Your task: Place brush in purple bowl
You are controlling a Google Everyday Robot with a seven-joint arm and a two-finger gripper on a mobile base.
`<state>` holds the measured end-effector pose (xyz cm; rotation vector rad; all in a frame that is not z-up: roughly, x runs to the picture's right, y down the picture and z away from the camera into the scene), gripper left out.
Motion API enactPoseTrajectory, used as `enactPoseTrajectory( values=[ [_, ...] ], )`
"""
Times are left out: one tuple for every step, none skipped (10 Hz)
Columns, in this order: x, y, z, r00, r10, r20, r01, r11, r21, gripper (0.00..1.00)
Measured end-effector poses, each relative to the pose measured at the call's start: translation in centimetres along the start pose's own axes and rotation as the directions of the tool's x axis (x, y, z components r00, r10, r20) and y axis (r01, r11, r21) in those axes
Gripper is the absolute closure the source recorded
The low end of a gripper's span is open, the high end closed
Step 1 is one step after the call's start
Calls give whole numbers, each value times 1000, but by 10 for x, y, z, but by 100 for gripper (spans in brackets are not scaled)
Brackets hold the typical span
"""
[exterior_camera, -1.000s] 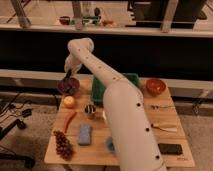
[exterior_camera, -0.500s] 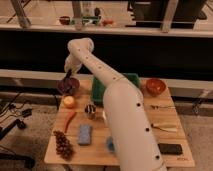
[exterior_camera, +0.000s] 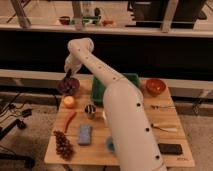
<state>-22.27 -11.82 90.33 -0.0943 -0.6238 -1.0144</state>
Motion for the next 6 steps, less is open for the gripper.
enactPoseTrajectory(
  values=[
    [0, 0, 0, 1000, 0, 0, 0, 1000, 0, 79],
    [0, 0, 0, 1000, 0, 0, 0, 1000, 0, 70],
    [0, 0, 0, 1000, 0, 0, 0, 1000, 0, 59],
    [0, 0, 0, 1000, 0, 0, 0, 1000, 0, 49],
    [0, 0, 0, 1000, 0, 0, 0, 1000, 0, 39],
    [0, 0, 0, 1000, 0, 0, 0, 1000, -1, 29]
  ],
)
